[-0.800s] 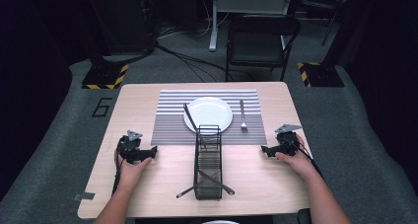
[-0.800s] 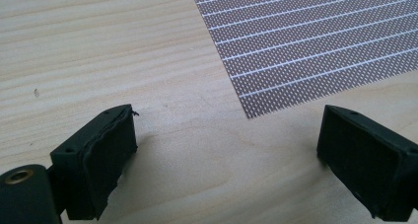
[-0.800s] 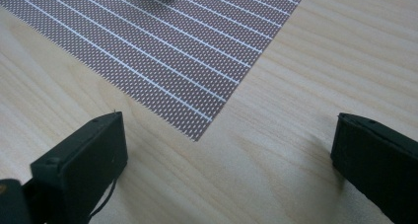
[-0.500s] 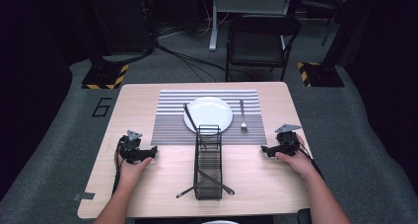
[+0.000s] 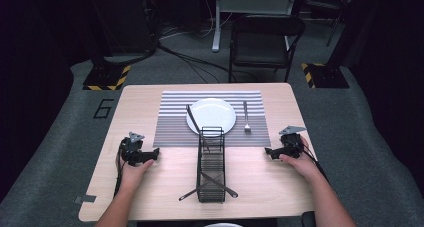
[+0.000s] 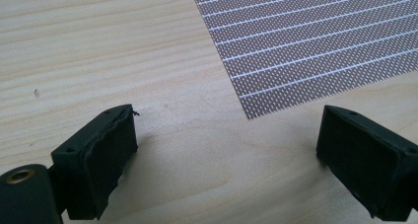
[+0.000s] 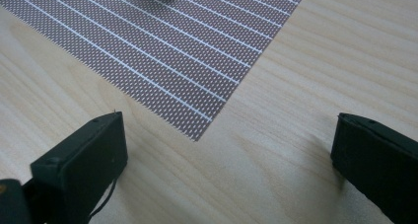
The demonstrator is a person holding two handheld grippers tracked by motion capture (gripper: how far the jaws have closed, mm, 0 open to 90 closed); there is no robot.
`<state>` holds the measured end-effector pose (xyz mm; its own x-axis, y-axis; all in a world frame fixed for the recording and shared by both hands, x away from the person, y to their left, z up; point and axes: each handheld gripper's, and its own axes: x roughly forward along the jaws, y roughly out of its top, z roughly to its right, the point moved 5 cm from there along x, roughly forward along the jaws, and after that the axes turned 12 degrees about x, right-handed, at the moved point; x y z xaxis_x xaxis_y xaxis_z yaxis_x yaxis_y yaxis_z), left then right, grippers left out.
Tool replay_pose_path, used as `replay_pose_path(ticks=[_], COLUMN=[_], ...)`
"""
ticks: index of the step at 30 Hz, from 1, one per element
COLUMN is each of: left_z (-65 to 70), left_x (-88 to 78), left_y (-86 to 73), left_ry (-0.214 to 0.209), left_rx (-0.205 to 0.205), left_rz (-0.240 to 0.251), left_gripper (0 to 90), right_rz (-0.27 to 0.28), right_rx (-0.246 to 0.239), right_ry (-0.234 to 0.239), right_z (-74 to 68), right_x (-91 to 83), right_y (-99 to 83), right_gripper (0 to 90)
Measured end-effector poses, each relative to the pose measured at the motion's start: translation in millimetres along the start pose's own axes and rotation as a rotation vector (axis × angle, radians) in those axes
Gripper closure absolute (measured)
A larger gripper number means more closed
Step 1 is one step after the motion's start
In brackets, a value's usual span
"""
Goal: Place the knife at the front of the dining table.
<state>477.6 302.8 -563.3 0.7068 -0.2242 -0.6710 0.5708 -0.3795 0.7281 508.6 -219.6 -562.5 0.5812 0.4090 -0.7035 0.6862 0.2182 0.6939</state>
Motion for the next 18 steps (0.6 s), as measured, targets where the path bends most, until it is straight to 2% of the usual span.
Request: replay_pose_path(ticks=[6, 7, 10, 11, 12, 15, 18], left_z=[2.5, 2.9, 4.0, 4.7, 6.0, 5.9, 8.8], left_x=[-2.8, -3.2, -6.0, -7.8, -8.0, -11.8, -19.1], left_y=[0.6, 0.8, 1.4, 1.7, 2.1, 4.3, 9.4], left_ry=[0.0, 0.001, -0.002, -0.014, -0.017, -0.027, -0.046], left_rx=[0.003, 0.004, -0.004, -0.013, -0.031, -0.031, -0.053], left_rz=[0.021, 0.035, 0.033, 0.021, 0.02, 0.004, 0.021], left_gripper=[18.7, 23.1, 35.4, 38.2, 39.6, 40.5, 42.6], right_rz=[0.0, 0.0, 0.0, 0.0, 0.0, 0.0, 0.0], right_rx=[0.0, 0.001, 0.0, -0.001, 0.0, 0.001, 0.0], right_ry=[0.0, 0.0, 0.0, 0.0, 0.0, 0.001, 0.0], right_z=[-0.1, -0.1, 0.0, 0.0, 0.0, -0.1, 0.0], right_x=[0.0, 0.0, 0.0, 0.0, 0.0, 0.0, 0.0], right_y=[0.0, 0.0, 0.0, 0.0, 0.0, 0.0, 0.0], right_gripper=[0.0, 0.0, 0.0, 0.0, 0.0, 0.0, 0.0])
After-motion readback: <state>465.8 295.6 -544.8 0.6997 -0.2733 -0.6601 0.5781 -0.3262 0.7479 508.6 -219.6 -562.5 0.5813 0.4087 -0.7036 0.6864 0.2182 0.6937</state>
